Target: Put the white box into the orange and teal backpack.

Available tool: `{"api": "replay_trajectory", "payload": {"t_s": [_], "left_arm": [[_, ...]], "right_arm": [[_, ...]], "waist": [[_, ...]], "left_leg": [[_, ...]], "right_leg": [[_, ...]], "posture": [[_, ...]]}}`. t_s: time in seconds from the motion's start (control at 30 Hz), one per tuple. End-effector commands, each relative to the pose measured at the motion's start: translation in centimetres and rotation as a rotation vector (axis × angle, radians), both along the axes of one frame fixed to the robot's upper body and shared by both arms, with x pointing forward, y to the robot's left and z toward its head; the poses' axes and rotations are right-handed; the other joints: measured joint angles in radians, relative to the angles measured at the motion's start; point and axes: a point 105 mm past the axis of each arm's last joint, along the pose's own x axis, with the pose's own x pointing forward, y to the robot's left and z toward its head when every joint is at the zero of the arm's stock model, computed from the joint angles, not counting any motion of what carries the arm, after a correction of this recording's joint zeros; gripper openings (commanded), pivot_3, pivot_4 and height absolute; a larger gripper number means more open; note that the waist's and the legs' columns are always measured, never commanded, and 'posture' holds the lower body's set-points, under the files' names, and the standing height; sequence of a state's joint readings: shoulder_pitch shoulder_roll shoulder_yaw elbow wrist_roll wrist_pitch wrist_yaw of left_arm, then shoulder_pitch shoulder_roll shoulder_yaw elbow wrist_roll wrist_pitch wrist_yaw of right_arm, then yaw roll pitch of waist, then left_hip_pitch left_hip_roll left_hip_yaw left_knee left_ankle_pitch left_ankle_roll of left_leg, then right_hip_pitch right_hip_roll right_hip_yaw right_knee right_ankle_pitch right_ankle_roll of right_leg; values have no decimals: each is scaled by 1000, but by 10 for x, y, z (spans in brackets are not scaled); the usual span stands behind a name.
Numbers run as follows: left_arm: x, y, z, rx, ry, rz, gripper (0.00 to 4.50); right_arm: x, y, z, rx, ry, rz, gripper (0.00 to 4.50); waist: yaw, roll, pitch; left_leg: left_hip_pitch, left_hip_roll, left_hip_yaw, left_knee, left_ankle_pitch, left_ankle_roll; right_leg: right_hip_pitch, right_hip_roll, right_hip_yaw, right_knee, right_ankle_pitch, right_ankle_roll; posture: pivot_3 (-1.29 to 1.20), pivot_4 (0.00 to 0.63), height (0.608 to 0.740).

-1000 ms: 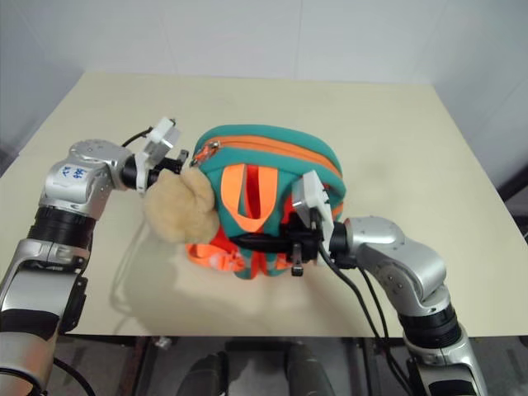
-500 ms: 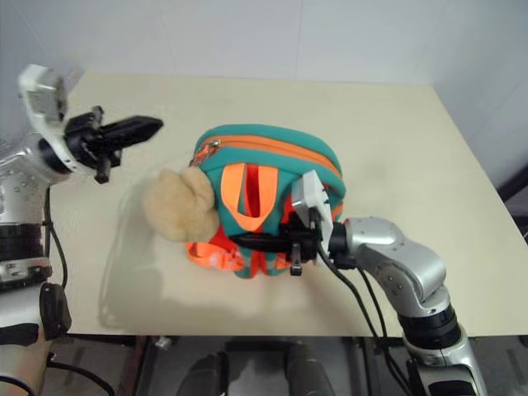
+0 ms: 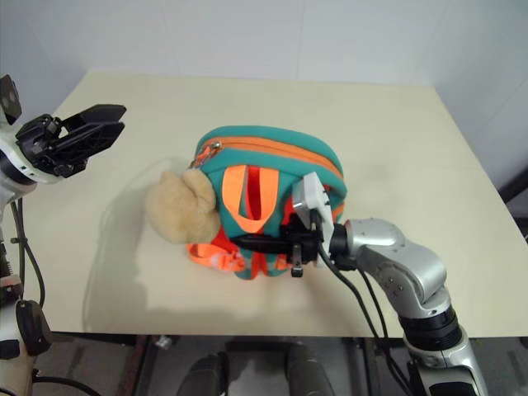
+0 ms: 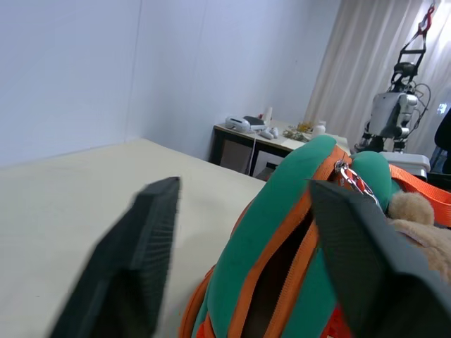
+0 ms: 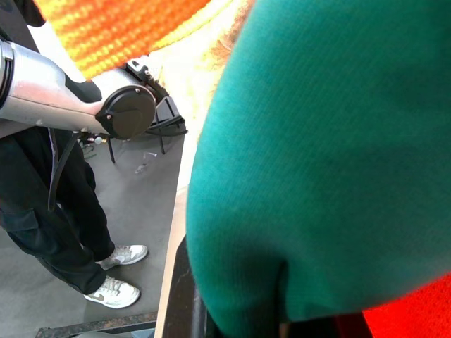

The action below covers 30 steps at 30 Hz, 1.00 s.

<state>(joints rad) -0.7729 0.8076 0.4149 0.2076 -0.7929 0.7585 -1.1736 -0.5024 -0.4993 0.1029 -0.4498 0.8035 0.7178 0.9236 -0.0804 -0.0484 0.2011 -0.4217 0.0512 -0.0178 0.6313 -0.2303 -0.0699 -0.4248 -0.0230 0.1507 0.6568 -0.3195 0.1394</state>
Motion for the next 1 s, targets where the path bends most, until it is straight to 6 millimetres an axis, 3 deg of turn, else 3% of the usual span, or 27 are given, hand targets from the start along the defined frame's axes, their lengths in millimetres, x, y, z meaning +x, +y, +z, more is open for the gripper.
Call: {"api": "replay_trajectory", "payload": {"t_s": [0.03,0.17,0.27,0.37,0.57,0.67,0.77,0.87,1.0], "left_arm": [[-8,1,13,1,-66,-10,4392],[-21,-13,13,8,-50,-97,4500],[-30,-25,7,18,59,-139,4500],[-43,-43,0,77,156,-197,4500],[-79,-76,4,175,163,-375,4500],[-87,-80,5,233,162,-399,4500],[-89,-80,-16,399,230,-372,4500],[-78,-74,-33,503,260,-283,4500],[-74,-73,-40,550,243,-268,4500]], "right_arm": [[-3,-3,12,24,-55,4,3],[-3,-5,11,26,-57,-8,3],[-6,-6,10,32,-61,-2,3],[-9,-5,13,67,-69,5,3],[-12,-4,16,99,-84,10,3],[-11,-4,16,99,-86,8,3],[-11,-4,16,99,-88,7,3],[-11,-3,15,99,-88,5,3],[-10,-3,15,99,-87,3,3]], "waist": [[-1,0,0],[-1,0,0],[-1,0,0],[-2,0,0],[-2,0,0],[-3,0,0],[-5,0,0],[-4,1,1],[-2,1,1]], "left_leg": [[0,0,0,0,0,0],[0,0,0,0,0,0],[0,0,0,-1,0,0],[0,0,0,-1,0,0],[0,0,0,-1,0,0],[0,0,0,-1,0,0],[1,0,0,-1,0,0],[1,0,1,-3,0,0],[1,0,1,-2,0,0]], "right_leg": [[0,0,0,0,0,0],[0,0,0,0,0,0],[0,0,0,-1,0,0],[0,0,0,-1,0,0],[0,0,0,-1,0,0],[0,0,0,-1,0,0],[0,0,1,-2,0,0],[0,0,1,-3,0,-1],[0,0,1,-3,-1,-1]], "posture": [[0,150,740],[0,150,740],[0,150,740],[0,150,740],[0,150,740],[0,150,740],[0,150,740],[0,150,740],[0,150,740]]}}
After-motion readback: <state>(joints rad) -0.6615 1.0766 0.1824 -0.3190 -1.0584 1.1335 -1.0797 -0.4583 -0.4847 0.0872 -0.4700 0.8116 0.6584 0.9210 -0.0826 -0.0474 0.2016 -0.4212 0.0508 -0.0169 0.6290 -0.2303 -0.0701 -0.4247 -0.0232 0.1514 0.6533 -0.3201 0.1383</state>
